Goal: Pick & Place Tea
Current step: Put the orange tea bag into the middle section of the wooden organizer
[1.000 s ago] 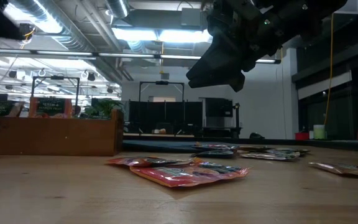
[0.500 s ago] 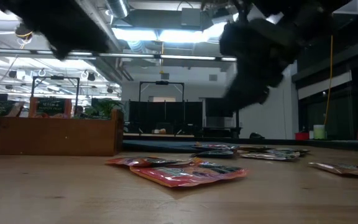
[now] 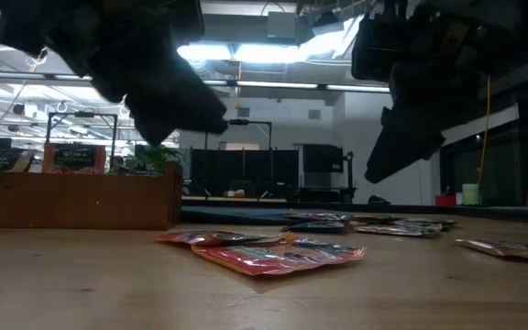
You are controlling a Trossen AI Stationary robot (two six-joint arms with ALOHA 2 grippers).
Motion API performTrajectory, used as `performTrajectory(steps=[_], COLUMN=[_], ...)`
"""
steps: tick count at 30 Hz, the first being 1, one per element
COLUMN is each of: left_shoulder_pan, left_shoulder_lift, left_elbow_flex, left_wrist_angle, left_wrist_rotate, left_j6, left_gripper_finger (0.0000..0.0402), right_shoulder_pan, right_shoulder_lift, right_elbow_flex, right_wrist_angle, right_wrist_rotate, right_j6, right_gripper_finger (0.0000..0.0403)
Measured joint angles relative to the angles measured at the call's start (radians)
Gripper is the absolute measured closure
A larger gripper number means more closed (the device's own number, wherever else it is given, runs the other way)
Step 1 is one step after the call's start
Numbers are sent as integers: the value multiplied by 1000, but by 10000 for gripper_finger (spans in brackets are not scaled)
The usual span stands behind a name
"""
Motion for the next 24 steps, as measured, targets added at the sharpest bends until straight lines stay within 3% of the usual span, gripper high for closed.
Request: performTrajectory(steps=[10,15,18,24], left_shoulder_pan=[-69,-90,-89,-93], left_shoulder_lift=[153,186,190,186], left_elbow_flex=[98,162,204,338], left_wrist_angle=[-92,-246,-347,-577], left_wrist_rotate=[-40,-114,-103,-130], left_j6=[-42,-53,-61,56], left_gripper_finger=[316,316,316,344], right_shoulder_pan=[7,7,7,6], right_shoulder_lift=[105,115,115,115], right_elbow_flex=[0,-1,-1,-1], right_wrist_angle=[174,186,190,202], right_wrist_rotate=[-50,-44,-6,1], right_j6=[1,1,0,-9], right_gripper_finger=[289,289,289,289])
